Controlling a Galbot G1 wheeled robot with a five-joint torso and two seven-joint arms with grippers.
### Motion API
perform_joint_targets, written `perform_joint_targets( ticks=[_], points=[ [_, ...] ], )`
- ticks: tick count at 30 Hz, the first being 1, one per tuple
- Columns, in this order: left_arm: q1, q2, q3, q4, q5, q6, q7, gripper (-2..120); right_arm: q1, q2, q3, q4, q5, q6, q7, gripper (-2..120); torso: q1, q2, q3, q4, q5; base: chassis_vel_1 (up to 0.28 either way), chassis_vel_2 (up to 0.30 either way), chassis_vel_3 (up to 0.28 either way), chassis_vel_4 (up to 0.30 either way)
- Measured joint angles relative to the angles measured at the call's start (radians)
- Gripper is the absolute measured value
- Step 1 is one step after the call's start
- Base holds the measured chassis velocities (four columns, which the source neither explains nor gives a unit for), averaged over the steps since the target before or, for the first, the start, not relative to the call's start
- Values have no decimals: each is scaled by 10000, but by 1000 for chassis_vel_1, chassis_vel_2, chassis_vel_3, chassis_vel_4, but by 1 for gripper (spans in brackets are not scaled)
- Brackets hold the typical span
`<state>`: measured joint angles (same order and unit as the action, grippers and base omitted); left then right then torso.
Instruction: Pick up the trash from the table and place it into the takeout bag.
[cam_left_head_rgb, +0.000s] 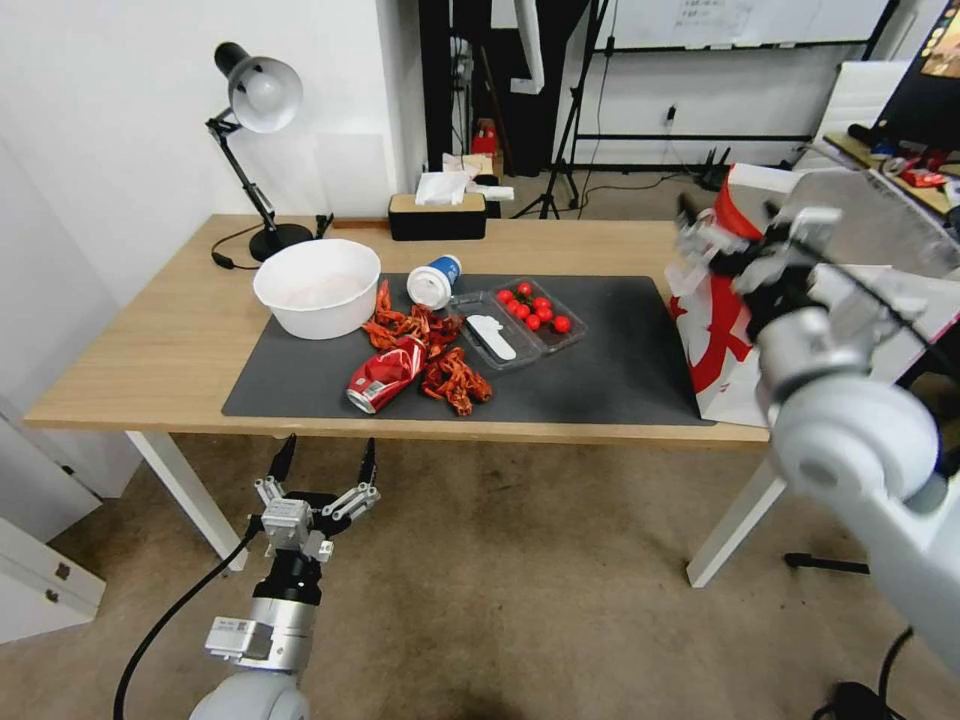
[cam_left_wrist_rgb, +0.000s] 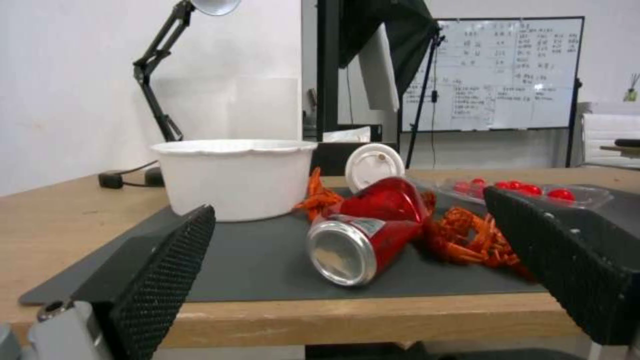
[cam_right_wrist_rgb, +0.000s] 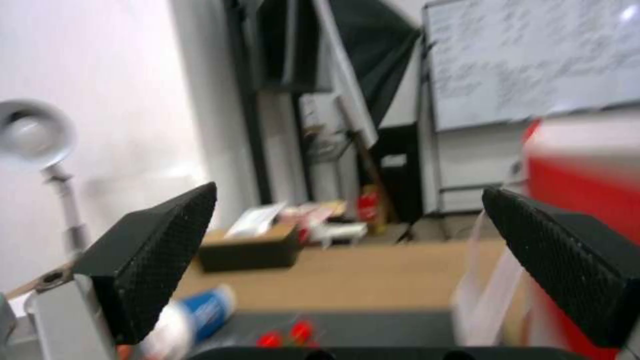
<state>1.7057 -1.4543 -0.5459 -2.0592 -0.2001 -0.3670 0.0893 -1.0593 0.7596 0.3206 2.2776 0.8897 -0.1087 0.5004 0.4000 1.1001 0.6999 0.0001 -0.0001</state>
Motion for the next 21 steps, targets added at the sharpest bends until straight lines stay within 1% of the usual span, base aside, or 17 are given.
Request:
perform_joint_targets(
  ticks=[1, 4, 5, 6, 7, 8, 11, 12, 13, 14, 15, 16, 17, 18, 20, 21],
  points=[
    [0, 0, 0, 0, 0, 0, 0, 100, 0, 0, 0, 0, 0, 0, 0, 100, 0, 0, 0, 0, 0, 0, 0, 0, 0],
    [27, 17, -41, -29, -46, -19, 12, 100, -1543, 464, 100, 156, -932, 850, -724, 100, 0, 1, 0, -1, -2, 0, 0, 0, 0],
    [27, 17, -41, -29, -46, -19, 12, 100, -1543, 464, 100, 156, -932, 850, -724, 100, 0, 1, 0, -1, -2, 0, 0, 0, 0],
    [38, 23, -55, -32, -64, -22, 18, 100, -2077, 669, 97, 142, -1337, 1211, -978, 100, -1, 0, 0, -4, 3, 0, 0, 0, 0],
    [44, 32, -70, -38, -89, -25, 24, 100, -2619, 890, 98, 87, -1781, 1589, -1240, 100, -1, 1, -1, 0, -1, 0, 0, 0, 0],
    [44, 32, -70, -38, -89, -25, 24, 100, -2619, 890, 98, 87, -1781, 1589, -1240, 100, -1, 1, -1, 0, -1, 0, 0, 0, 0],
    [73, 44, -89, -49, -146, -38, 47, 100, -3933, 1505, 92, -371, -3032, 2707, -1758, 100, -3, 1, 0, 0, -1, 0, 0, 0, 0],
    [73, 44, -89, -49, -146, -38, 47, 100, -3933, 1505, 92, -371, -3032, 2707, -1758, 100, -3, 1, 0, 0, -1, 0, 0, 0, 0],
    [81, 44, -93, -50, -150, -44, 50, 100, -4246, 1669, 93, -528, -3324, 3015, -1836, 100, -2, 1, 0, -3, 0, 0, 0, 0, 0],
    [91, 43, -95, -50, -153, -49, 56, 100, -4599, 1859, 98, -727, -3677, 3364, -1912, 100, -2, 1, 0, -1, 1, 0, 0, 0, 0],
    [103, 42, -99, -50, -154, -57, 62, 100, -5076, 2097, 109, -1028, -4055, 3956, -1982, 100, -2, 2, 0, -3, 0, 0, 0, 0, 0],
    [103, 42, -99, -50, -154, -57, 62, 100, -5076, 2097, 109, -1028, -4055, 3956, -1982, 100, -2, 2, 0, -3, 0, 0, 0, 0, 0],
    [103, 38, -99, -50, -155, -65, 71, 100, -5355, 2247, 130, -1236, -4222, 4267, -2021, 100, -3, 1, 0, 0, -3, 0, 0, 0, 0],
    [110, 38, -101, -50, -156, -85, 81, 100, -5664, 2457, 174, -1502, -4372, 4646, -2060, 100, -2, 1, 0, -6, 4, 0, 0, 0, 0],
    [111, 33, -101, -50, -156, -101, 86, 100, -5825, 2565, 221, -1674, -4429, 4811, -2097, 100, -3, 1, 0, -3, -2, 0, 0, 0, 0],
    [117, 33, -100, -45, -155, -103, 93, 100, -5967, 2656, 249, -1905, -4471, 5124, -2128, 100, -3, 1, 0, -3, 1, 0, 0, 0, 0]
  ],
)
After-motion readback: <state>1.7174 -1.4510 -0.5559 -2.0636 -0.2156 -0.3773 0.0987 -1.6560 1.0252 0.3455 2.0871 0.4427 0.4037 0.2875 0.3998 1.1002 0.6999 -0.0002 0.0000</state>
